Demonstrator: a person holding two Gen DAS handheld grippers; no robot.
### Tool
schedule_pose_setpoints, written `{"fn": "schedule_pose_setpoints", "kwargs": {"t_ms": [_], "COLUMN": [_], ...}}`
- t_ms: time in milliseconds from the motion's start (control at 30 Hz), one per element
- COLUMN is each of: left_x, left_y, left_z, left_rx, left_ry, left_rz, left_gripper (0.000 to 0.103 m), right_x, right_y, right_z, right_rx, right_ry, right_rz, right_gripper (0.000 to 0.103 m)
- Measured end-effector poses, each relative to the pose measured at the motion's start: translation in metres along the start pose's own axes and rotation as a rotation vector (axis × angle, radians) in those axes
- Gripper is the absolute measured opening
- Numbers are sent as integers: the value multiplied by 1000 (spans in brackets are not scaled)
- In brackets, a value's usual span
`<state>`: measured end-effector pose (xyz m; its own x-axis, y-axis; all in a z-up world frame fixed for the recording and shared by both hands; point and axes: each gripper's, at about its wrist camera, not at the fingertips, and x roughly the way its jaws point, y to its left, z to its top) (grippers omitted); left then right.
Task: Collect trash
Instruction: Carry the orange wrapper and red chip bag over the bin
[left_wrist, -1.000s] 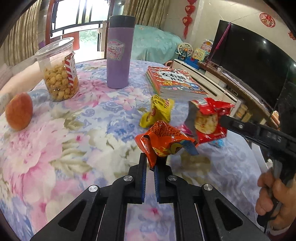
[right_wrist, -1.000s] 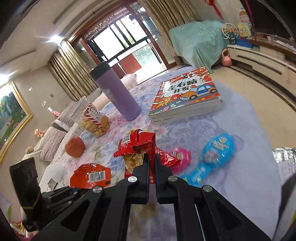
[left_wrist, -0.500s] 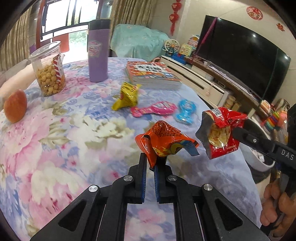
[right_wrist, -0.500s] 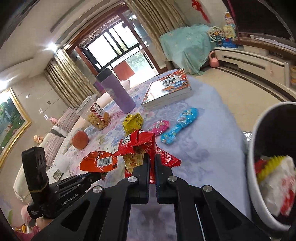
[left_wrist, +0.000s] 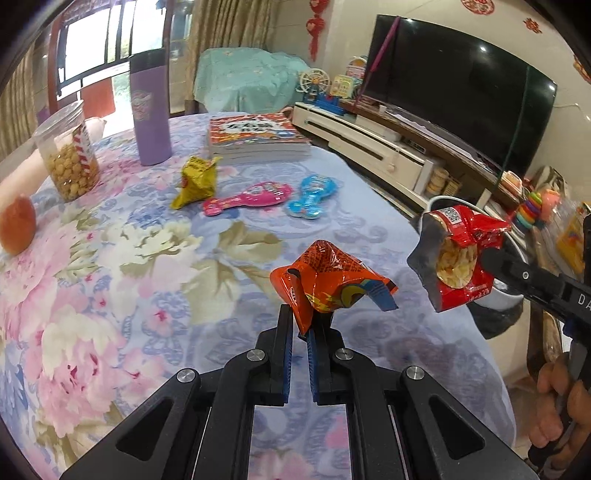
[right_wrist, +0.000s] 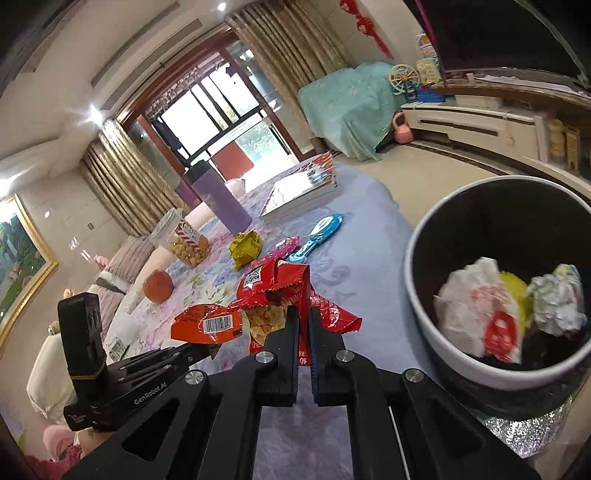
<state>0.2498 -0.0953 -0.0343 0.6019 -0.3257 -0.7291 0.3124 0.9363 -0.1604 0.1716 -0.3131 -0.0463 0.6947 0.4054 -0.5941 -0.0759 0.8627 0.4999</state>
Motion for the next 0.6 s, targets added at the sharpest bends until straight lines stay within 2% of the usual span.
{"fn": "schedule_pose_setpoints", "kwargs": {"t_ms": [600], "left_x": [-3], "left_y": [-51], "left_z": [1], "left_rx": [83], "left_ry": [6], "left_rz": [-43], "left_gripper": [6], "right_x": [-56], "right_y": [-38], "right_z": [-7], "right_rx": [54], "right_ry": [-84], "right_rz": [-64], "right_gripper": [4]}}
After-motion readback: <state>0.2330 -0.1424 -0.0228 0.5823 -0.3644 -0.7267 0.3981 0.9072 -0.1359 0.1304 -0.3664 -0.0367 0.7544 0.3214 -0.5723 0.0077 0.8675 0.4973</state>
